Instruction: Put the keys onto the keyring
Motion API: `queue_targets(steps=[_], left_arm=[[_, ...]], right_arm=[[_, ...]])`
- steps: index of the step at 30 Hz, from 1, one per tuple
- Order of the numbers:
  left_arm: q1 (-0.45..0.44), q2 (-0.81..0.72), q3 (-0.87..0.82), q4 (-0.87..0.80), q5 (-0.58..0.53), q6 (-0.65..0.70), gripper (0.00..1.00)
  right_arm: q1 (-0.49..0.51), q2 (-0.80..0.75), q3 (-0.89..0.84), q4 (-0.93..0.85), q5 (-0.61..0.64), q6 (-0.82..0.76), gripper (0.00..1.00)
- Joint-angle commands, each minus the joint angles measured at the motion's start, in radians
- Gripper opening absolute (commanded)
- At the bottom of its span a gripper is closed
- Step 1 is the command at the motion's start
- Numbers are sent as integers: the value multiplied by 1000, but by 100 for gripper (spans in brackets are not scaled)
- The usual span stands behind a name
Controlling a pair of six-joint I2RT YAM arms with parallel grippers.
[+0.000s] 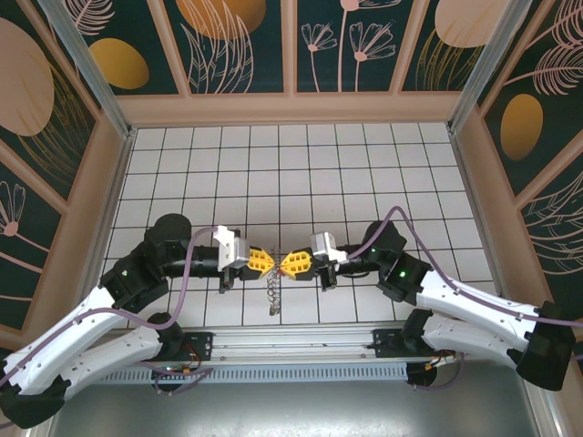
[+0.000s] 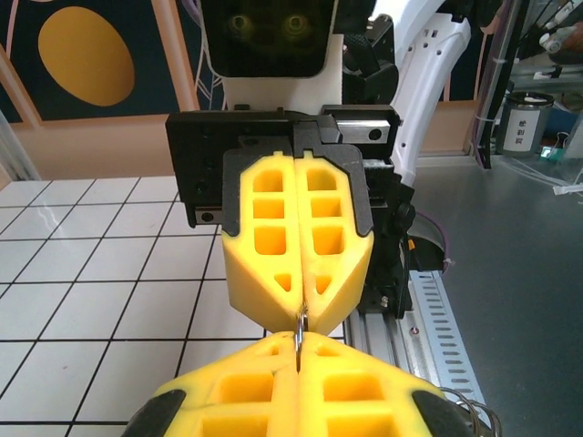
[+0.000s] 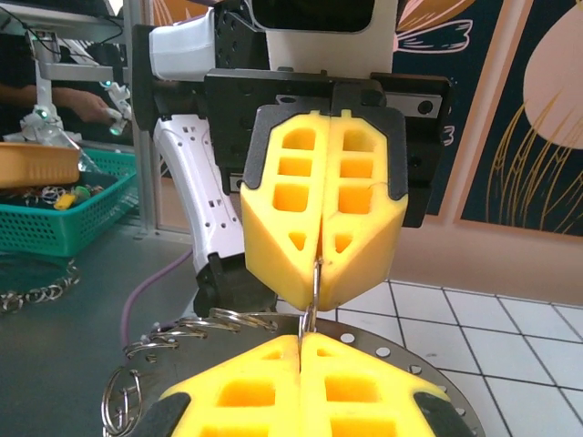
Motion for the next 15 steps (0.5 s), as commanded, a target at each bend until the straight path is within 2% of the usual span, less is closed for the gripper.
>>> queue_targets(steps=[1, 10, 15], left_arm=[[0, -7, 21, 47, -10, -3, 0], [-1, -4, 23, 49, -17, -5, 0], [-1, -7, 22, 57, -20, -9, 0]], right_arm=[[41, -35, -28, 4, 54, -85, 0], [78, -58, -42, 11, 131, -138, 0], [131, -55, -46, -20, 254, -215, 0]])
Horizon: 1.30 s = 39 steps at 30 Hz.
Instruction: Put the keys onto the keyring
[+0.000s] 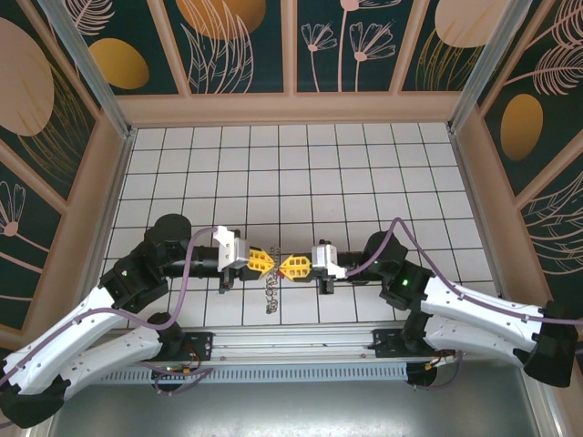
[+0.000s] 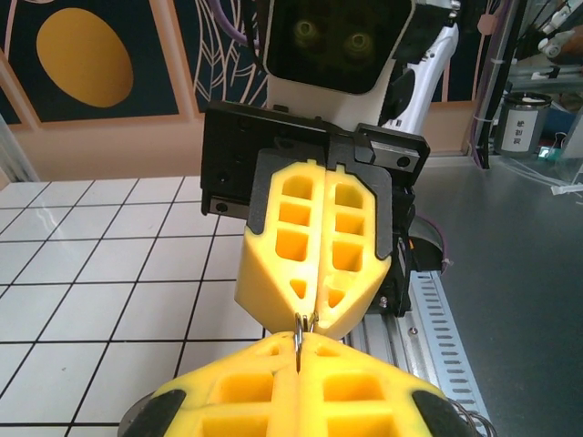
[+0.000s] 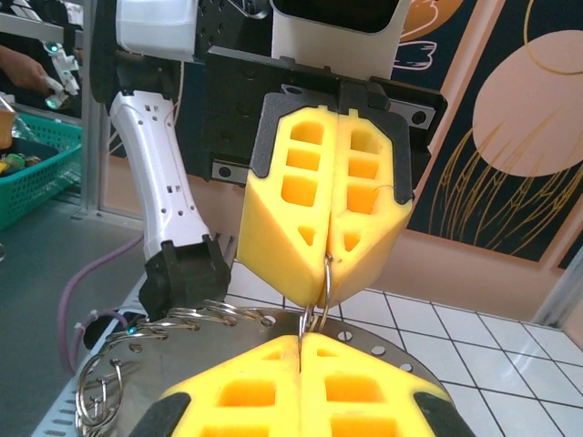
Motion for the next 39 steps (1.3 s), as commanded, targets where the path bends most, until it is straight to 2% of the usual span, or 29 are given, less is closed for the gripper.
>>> queue_targets(steps=[1, 6, 8, 16, 27, 30, 35, 39], left_arm=[[4, -8, 21, 60, -20, -11, 0], [4, -7, 21, 58, -44, -11, 0], [3, -9, 20, 61, -46, -12, 0], [3, -8, 24, 69, -45, -12, 0], [4, -12, 28, 73, -24, -10, 0], [3, -12, 27, 82, 4, -15, 0], [3, -21, 3, 161, 52, -58, 0], [3, -33, -30, 219, 59, -80, 0]], right_arm=[[56, -11, -18, -16, 100, -87, 0], [154, -20, -52, 12, 323, -188, 0], [174, -27, -60, 19, 362, -209, 0], [184, -60, -74, 18, 380, -195, 16], [180, -164, -62, 3, 409, -101, 18], [124, -152, -11, -38, 340, -55, 17], [12, -153, -11, 1, 130, 46, 19], [-20, -145, 4, 4, 29, 89, 22]])
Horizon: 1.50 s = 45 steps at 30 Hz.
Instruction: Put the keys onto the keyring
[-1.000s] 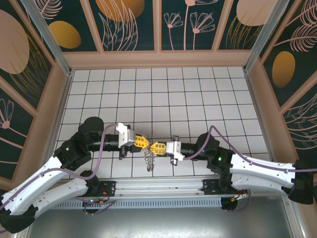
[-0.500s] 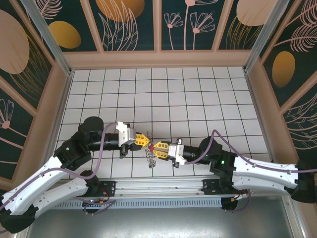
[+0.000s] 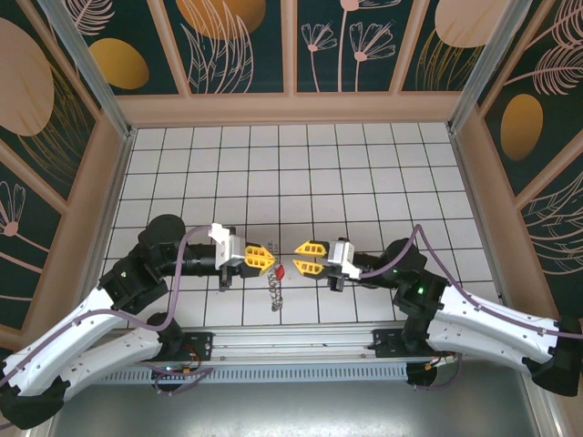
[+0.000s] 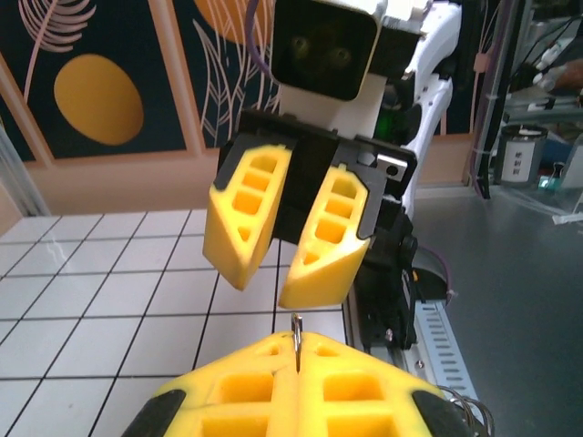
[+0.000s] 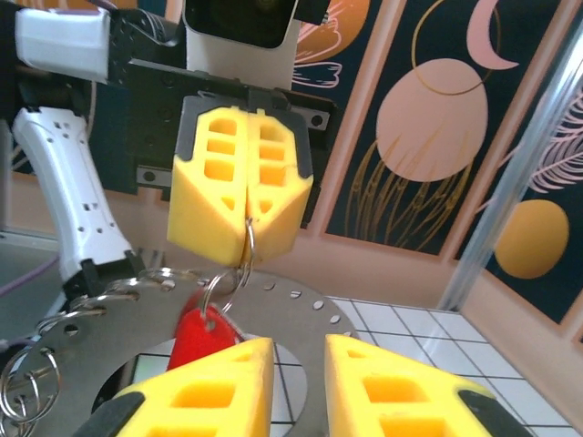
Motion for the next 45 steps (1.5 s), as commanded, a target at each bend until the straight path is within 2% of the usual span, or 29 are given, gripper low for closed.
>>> queue_targets(steps=[1, 9, 27, 38, 41, 45], left_arm=[[2, -19, -20, 123, 39, -37, 0], [3, -31, -56, 181, 39, -66, 0], [3, -34, -76, 194, 39, -63, 0], [3, -27, -74, 191, 31, -62, 0], [2, -22, -74, 191, 32, -61, 0], [2, -21, -74, 185, 23, -59, 0]], right_arm=[[-16, 8, 43, 32, -150, 79, 23], [-20, 50, 74, 63, -164, 112, 25], [-27, 128, 119, 77, -127, 144, 19], [-33, 162, 123, 98, -169, 155, 19], [-32, 173, 129, 99, -186, 155, 14], [-32, 174, 133, 98, -199, 147, 0]])
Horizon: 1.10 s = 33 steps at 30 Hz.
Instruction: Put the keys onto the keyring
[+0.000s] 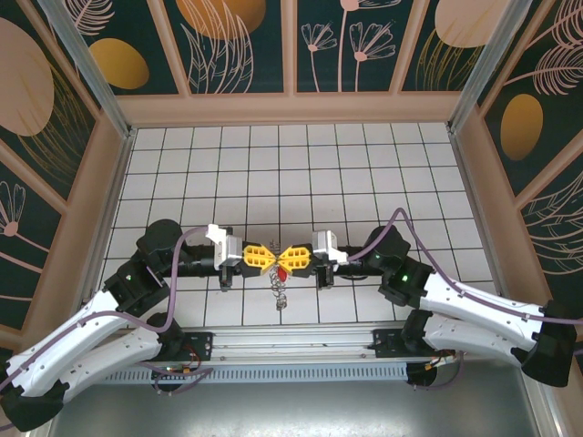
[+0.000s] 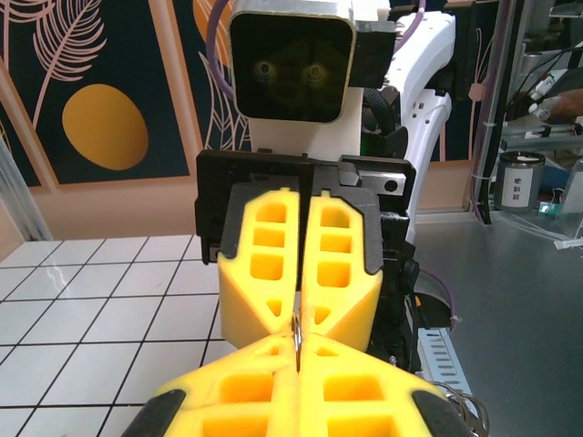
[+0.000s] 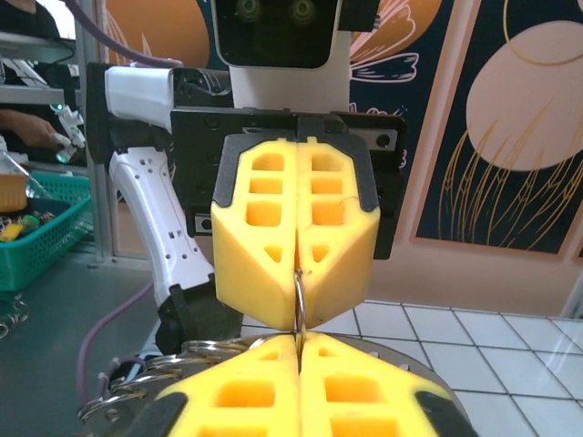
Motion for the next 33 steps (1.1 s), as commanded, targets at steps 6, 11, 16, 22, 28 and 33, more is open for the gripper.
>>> queue_targets(steps=[6, 11, 16, 22, 28, 33], left_arm=[[1, 15, 18, 15, -30, 2, 0], [0, 28, 67, -99, -173, 20, 10], [1, 67, 109, -223, -217, 45, 14], [1, 106, 124, -258, -195, 60, 0], [0, 86, 103, -200, -156, 40, 0], [0, 12, 27, 0, -62, -44, 0]], right_arm=[[-7, -11, 51, 1, 0, -25, 0], [2, -30, 132, -241, 137, -118, 0], [65, 22, 243, -471, 284, -216, 0], [74, 49, 292, -548, 300, -248, 0], [75, 46, 294, -557, 304, -255, 0], [75, 15, 224, -470, 205, -229, 7]])
